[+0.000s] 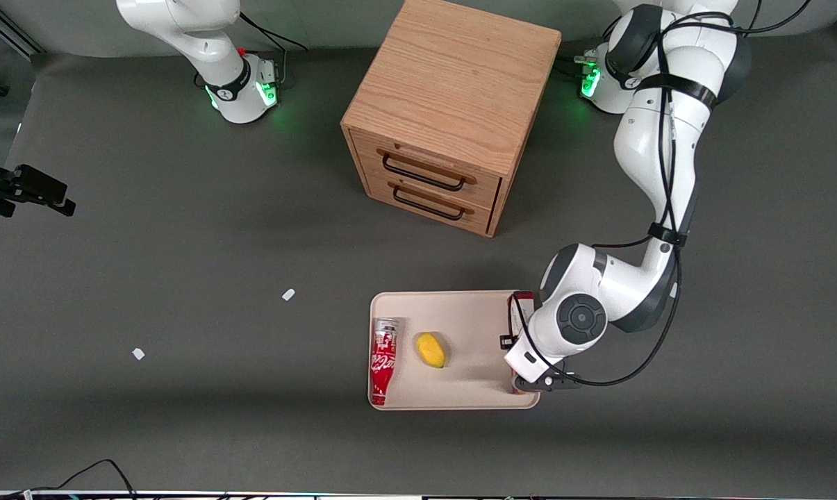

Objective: Place red cookie box on tray
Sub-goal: 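Carry the box over the cream tray and lower it onto the tray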

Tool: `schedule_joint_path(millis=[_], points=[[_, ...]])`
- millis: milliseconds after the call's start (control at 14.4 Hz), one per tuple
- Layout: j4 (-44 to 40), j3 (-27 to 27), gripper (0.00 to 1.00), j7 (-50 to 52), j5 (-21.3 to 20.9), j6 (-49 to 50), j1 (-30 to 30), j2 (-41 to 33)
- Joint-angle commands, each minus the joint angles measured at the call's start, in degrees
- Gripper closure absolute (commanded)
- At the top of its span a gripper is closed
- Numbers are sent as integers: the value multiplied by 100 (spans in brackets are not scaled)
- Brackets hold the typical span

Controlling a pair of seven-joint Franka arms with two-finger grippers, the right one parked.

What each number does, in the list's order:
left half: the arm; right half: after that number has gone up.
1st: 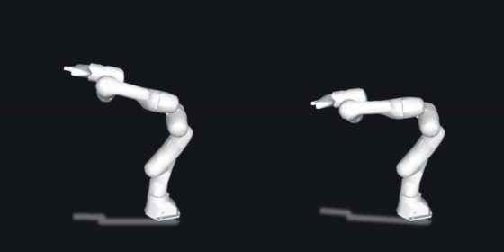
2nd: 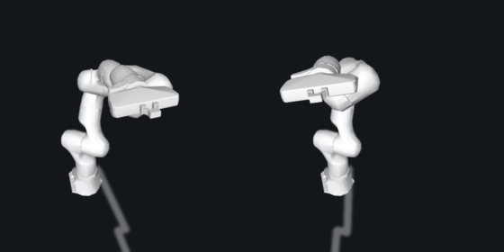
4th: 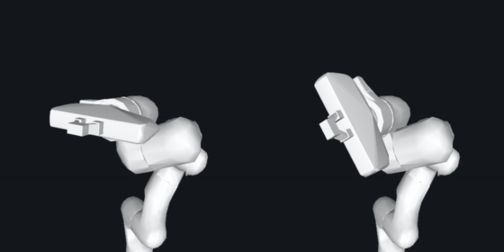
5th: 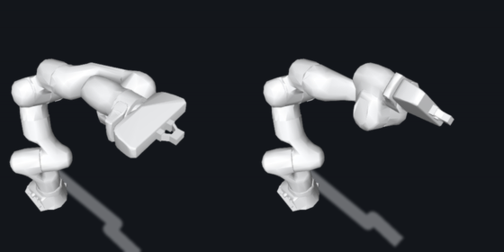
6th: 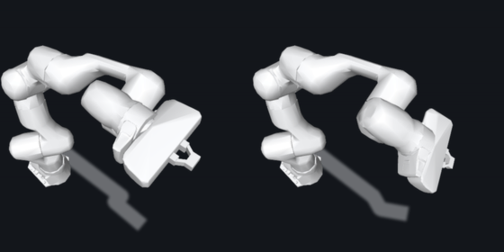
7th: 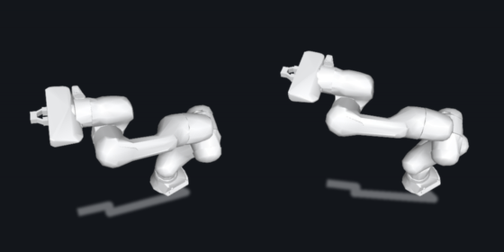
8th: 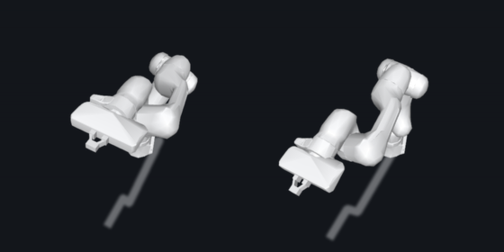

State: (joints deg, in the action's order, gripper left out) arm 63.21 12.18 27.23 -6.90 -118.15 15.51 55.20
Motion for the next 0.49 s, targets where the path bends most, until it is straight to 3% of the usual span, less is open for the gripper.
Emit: schedule_joint_path(millis=[0,416], points=[[-151,-84,0,195,-232,-15,110,69],[-116,-75,0,441,-259,-129,102,-9]])
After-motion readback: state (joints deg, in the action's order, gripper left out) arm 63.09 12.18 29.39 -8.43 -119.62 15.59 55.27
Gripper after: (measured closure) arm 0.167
